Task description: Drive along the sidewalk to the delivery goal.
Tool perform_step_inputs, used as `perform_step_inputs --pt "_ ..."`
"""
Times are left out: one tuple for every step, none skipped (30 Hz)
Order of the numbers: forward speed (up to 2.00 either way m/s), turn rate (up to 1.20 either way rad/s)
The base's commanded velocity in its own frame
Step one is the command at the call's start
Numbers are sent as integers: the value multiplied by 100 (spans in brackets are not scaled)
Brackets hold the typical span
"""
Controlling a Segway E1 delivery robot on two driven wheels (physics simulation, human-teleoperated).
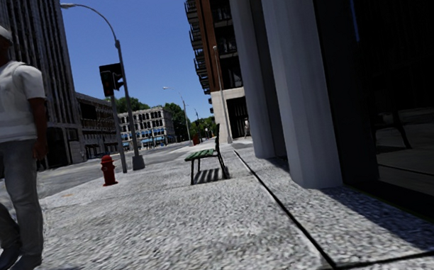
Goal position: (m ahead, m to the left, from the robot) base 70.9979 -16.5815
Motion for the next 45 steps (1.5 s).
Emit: perform_step_inputs --pt "200 51" --pt "200 62" --pt "200 66" --pt "200 66" --pt "200 66" --pt "200 66" --pt "200 66" --pt "200 66" --pt "200 66" --pt "200 64" --pt "200 64" --pt "200 62" --pt "200 61" --pt "200 60" --pt "200 59" --pt "200 59" --pt "200 58" --pt "200 49" --pt "200 42" --pt "200 42" --pt "200 40" --pt "200 40" --pt "200 39" --pt "200 39" --pt "200 39" --pt "200 39" --pt "200 38" --pt "200 0" --pt "200 0" --pt "200 0" --pt "200 0" --pt "200 0" --pt "200 0" --pt "200 0" --pt "200 0" --pt "200 0" --pt "200 0" --pt "200 0" --pt "200 0" --pt "200 0" --pt "200 0" --pt "200 -20" --pt "200 -31" --pt "200 -31" --pt "200 -38"
